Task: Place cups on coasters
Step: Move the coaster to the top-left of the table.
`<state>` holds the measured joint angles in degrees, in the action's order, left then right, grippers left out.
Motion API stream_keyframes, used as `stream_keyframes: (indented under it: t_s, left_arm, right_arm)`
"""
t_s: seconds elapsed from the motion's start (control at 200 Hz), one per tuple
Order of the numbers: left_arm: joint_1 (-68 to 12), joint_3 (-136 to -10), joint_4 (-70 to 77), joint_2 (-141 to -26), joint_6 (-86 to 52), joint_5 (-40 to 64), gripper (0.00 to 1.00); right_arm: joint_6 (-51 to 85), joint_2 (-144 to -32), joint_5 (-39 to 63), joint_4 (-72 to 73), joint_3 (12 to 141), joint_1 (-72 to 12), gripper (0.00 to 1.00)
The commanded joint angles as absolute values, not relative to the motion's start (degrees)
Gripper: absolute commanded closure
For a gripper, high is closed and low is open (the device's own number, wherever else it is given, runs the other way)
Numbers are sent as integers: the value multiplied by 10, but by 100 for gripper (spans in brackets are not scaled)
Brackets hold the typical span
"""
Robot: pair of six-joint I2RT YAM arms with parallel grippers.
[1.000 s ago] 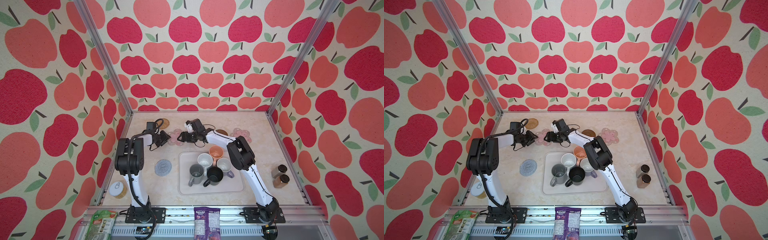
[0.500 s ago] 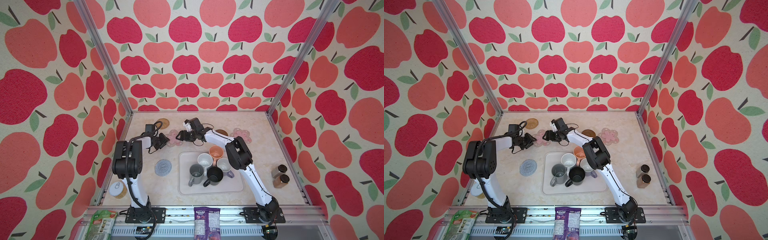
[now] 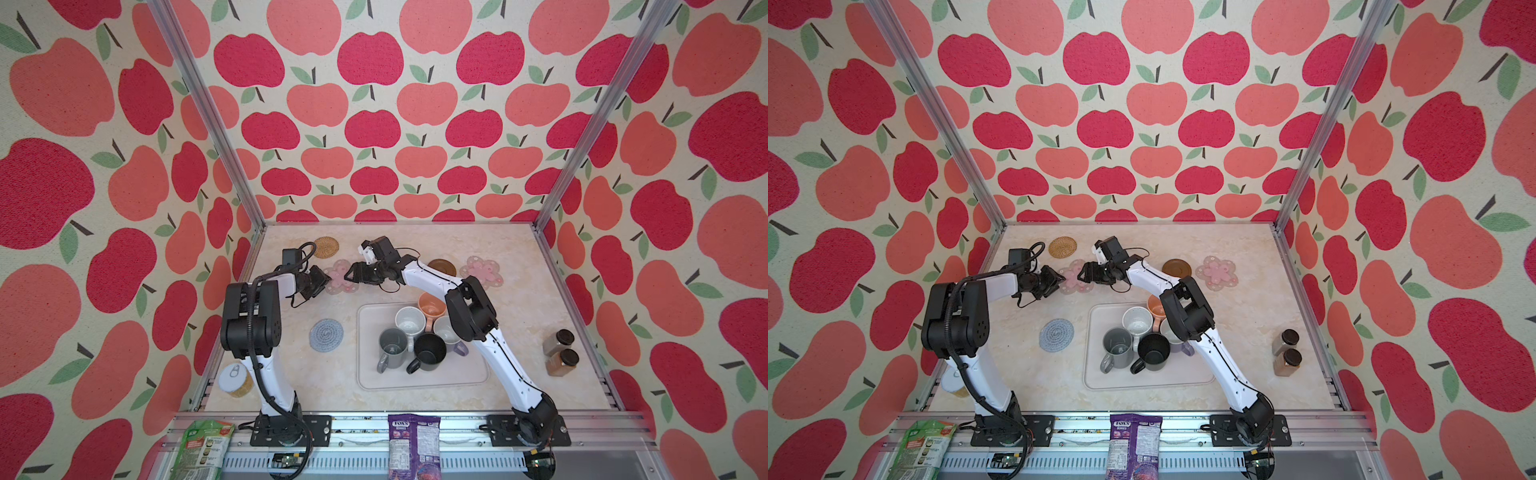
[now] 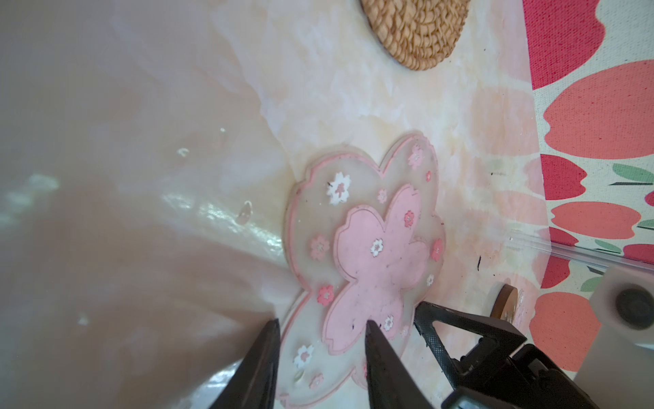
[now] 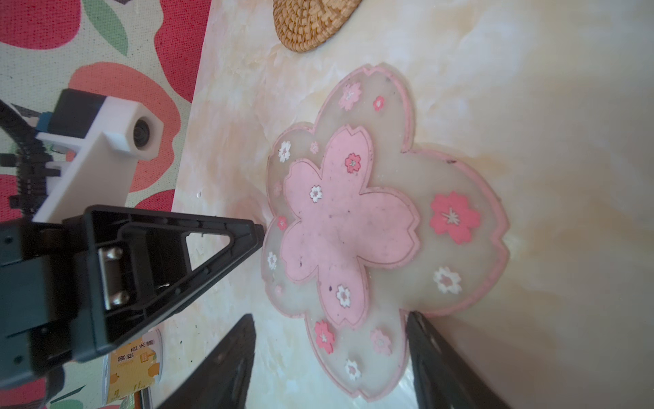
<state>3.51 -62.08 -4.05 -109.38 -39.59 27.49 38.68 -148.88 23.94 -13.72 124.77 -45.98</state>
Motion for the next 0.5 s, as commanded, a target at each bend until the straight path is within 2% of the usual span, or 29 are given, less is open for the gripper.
stream_keyframes:
  t_s: [0.0,0.49]
  left_arm:
    - [30,-617,-60,-1090,-406,285,58]
    - [48,-628,-71,-1089,-398,281,59]
  right_arm:
    - [392,-1523,270,-175,1265,-480,30]
    - [407,-1547,277,-182,1305,-483,30]
